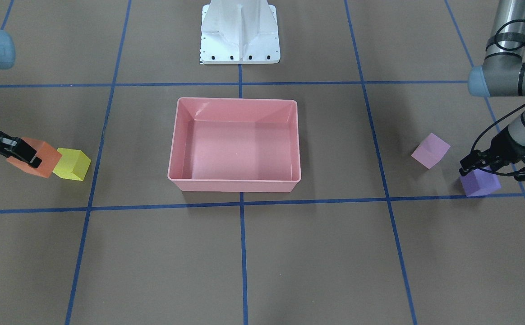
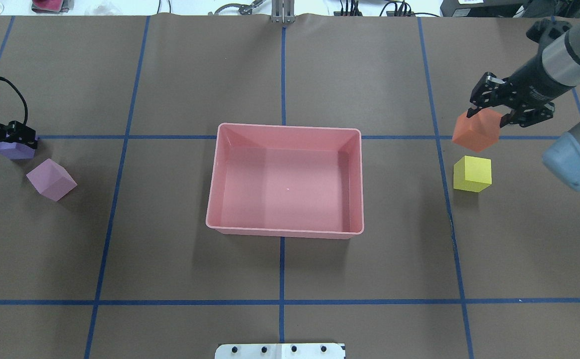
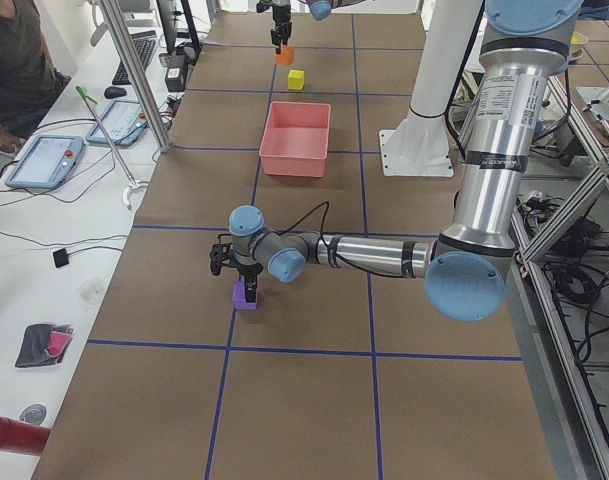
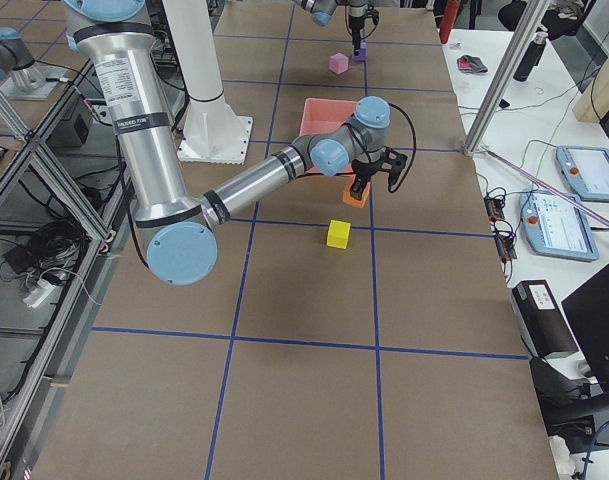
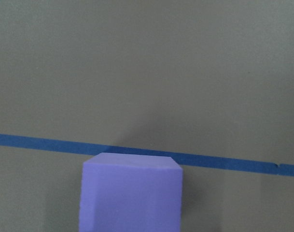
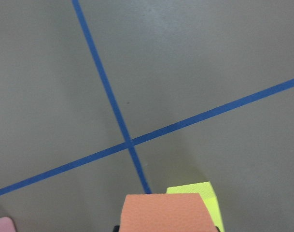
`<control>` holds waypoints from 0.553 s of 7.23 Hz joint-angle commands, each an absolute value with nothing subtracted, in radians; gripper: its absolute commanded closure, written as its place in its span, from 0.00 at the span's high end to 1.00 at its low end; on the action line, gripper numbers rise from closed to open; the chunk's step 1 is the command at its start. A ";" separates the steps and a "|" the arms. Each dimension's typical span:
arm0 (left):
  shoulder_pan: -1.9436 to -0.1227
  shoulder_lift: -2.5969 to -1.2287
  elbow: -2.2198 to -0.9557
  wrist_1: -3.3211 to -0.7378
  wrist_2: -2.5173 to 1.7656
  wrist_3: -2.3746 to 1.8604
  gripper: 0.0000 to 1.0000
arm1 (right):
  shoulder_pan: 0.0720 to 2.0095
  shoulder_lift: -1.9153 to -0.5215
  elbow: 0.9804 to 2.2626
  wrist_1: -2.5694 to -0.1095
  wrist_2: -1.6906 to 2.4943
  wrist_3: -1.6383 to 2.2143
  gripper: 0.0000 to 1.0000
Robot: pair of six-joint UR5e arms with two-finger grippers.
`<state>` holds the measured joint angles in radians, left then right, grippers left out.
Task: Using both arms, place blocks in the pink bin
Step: 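Drop the orange cube in the bin while the left gripper grasps the purple cube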
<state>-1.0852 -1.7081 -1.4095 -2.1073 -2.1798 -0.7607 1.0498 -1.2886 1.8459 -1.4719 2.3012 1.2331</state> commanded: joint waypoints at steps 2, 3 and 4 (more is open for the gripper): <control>-1.085 -1.713 -1.416 -2.095 -2.181 -0.716 0.98 | 0.945 -1.171 1.855 -1.479 2.258 1.446 0.00; -1.083 -1.715 -1.416 -2.095 -2.183 -0.716 0.97 | 0.884 -1.143 1.858 -1.479 2.202 1.516 0.00; -1.086 -1.713 -1.417 -2.095 -2.183 -0.713 0.97 | 0.855 -1.128 1.862 -1.479 2.185 1.540 0.00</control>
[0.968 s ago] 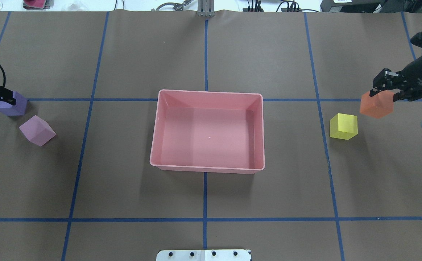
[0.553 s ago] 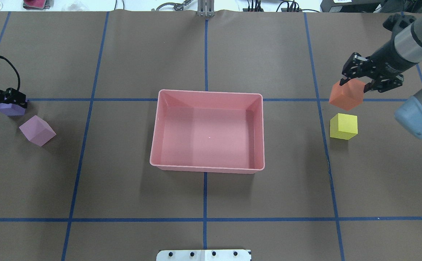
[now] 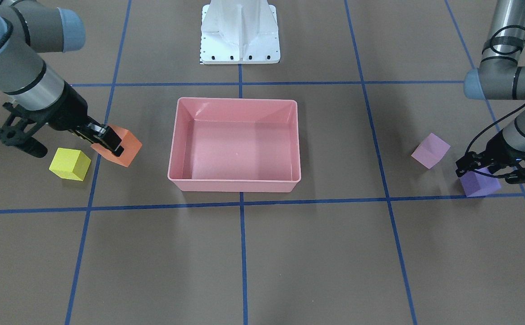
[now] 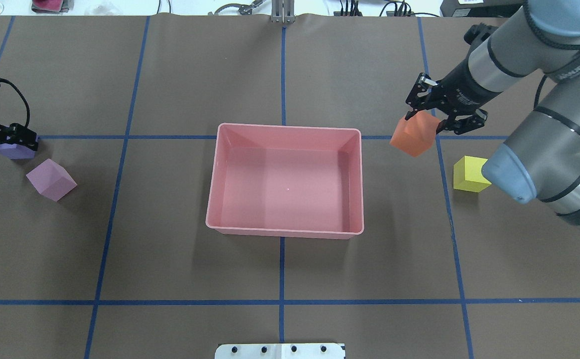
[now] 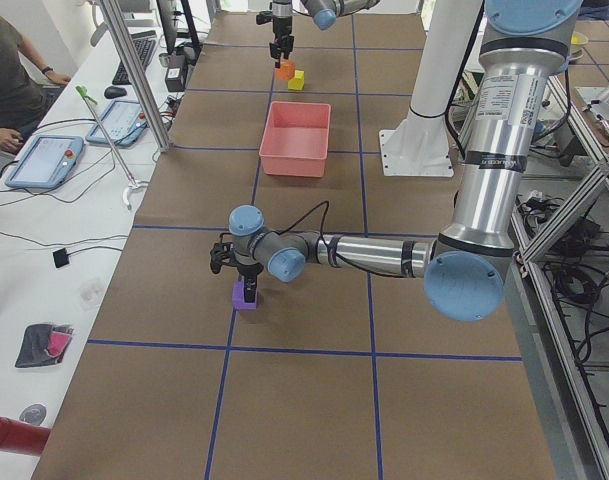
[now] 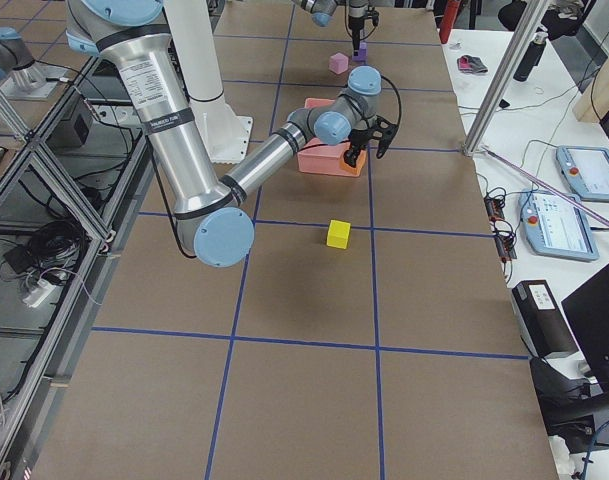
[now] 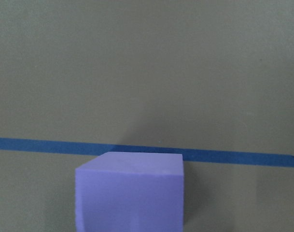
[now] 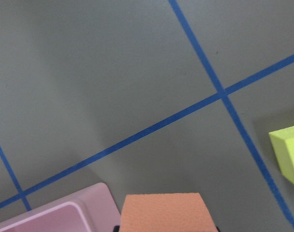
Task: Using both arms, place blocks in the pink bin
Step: 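Drop the orange cube in the bin while the left gripper grasps the purple cube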
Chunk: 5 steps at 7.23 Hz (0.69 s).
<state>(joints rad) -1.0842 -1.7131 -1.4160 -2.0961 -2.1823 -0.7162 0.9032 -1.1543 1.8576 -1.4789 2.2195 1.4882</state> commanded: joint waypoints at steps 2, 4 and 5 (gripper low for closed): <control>-1.100 -1.712 -1.436 -2.094 -2.183 -0.687 0.97 | 0.819 -1.105 1.864 -1.479 2.163 1.590 0.00; -1.121 -1.709 -1.459 -2.091 -2.198 -0.648 0.97 | 0.718 -1.060 1.862 -1.479 2.080 1.676 0.00; -1.130 -1.707 -1.457 -2.070 -2.197 -0.600 0.97 | 0.681 -1.039 1.861 -1.479 2.051 1.724 0.00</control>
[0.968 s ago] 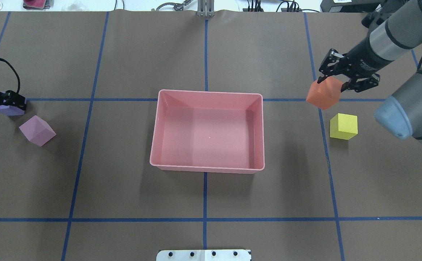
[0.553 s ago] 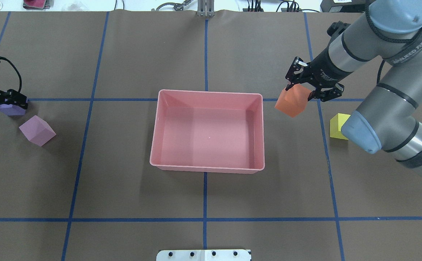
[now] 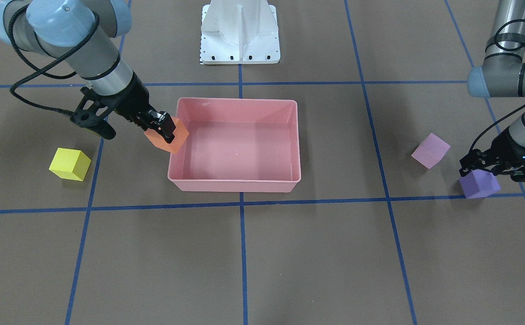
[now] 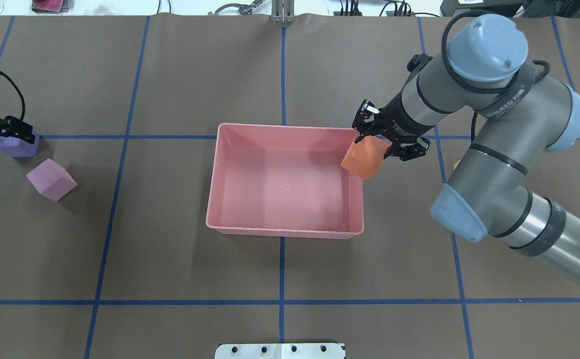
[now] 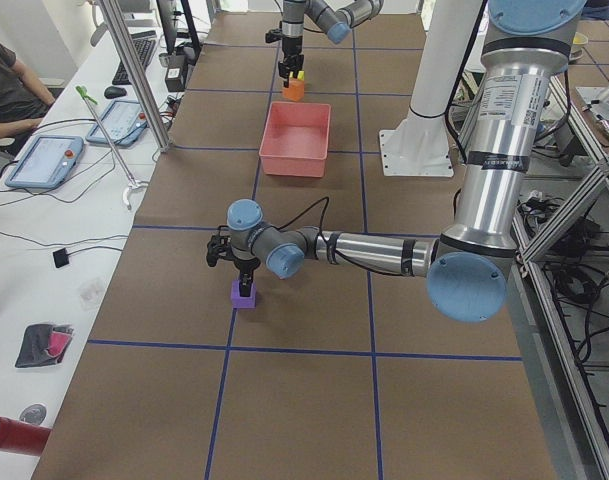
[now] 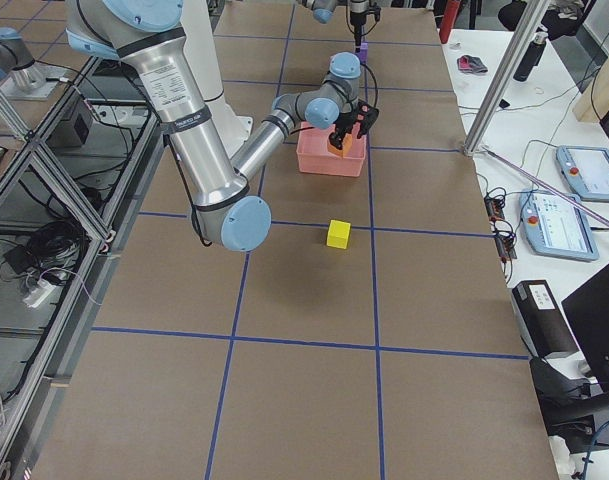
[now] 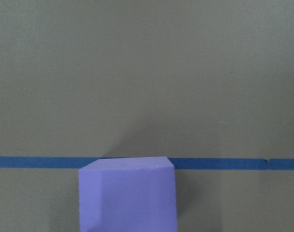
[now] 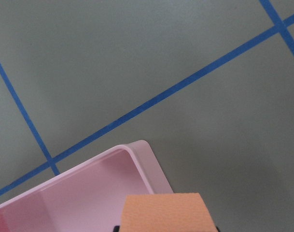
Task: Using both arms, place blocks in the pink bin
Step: 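Drop the orange cube in the bin while the left gripper grasps the purple cube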
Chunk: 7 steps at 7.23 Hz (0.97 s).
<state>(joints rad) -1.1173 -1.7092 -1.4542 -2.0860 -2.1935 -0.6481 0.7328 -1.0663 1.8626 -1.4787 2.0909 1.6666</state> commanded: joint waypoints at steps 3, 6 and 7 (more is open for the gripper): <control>-1.123 -1.718 -1.405 -2.057 -2.187 -0.610 0.97 | 0.588 -1.012 1.839 -1.479 1.956 1.752 0.26; -1.121 -1.742 -1.367 -2.054 -2.189 -0.615 0.97 | 0.580 -1.009 1.832 -1.477 1.956 1.750 0.97; -1.118 -1.764 -1.347 -2.054 -2.189 -0.641 0.96 | 0.580 -1.011 1.832 -1.477 1.956 1.747 0.98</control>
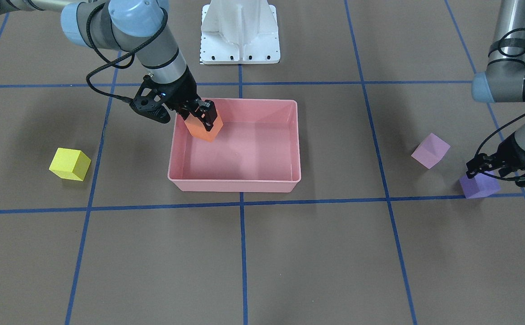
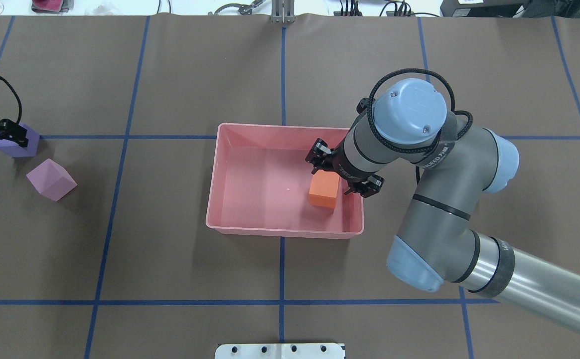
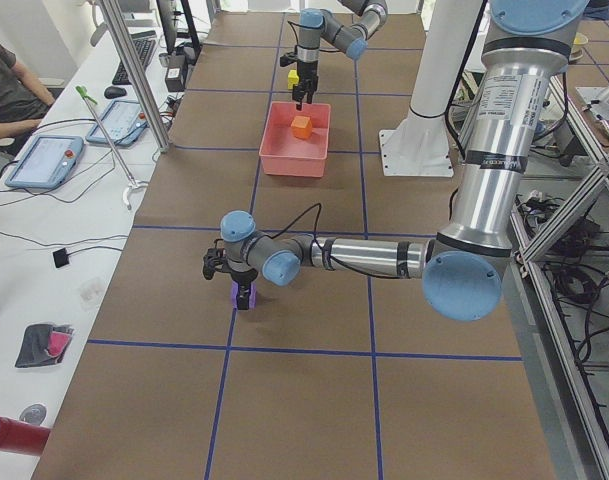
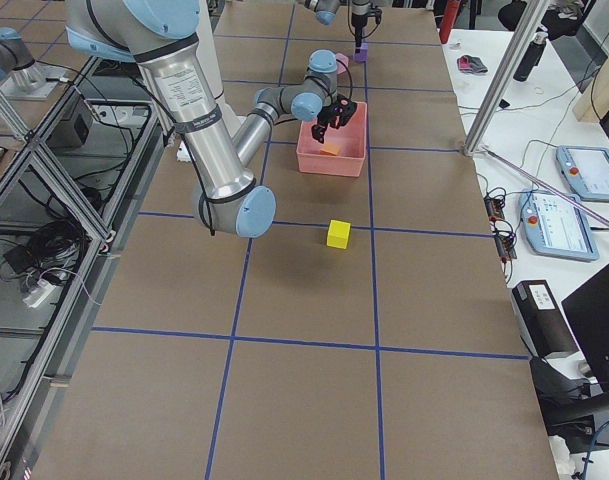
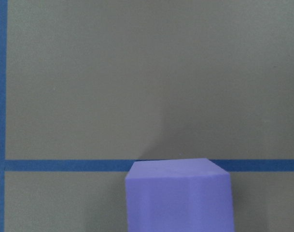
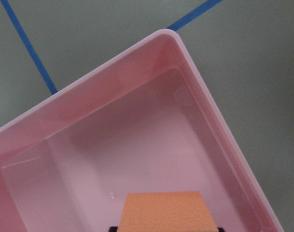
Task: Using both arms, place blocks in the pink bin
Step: 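Drop the orange cube in the bin while the left gripper grasps the purple cube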
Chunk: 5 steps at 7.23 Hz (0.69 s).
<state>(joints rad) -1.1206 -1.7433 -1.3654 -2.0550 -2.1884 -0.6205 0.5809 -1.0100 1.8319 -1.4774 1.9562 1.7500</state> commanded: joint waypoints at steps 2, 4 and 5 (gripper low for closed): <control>-1.103 -1.772 -1.335 -2.056 -2.189 -0.647 0.71 | 0.638 -1.026 1.861 -1.480 1.982 1.743 0.99; -1.101 -1.773 -1.333 -2.057 -2.198 -0.649 0.17 | 0.827 -1.116 1.868 -1.479 2.142 1.633 0.98; -1.103 -1.779 -1.359 -2.054 -2.215 -0.650 0.05 | 0.895 -1.181 1.870 -1.476 2.190 1.505 0.98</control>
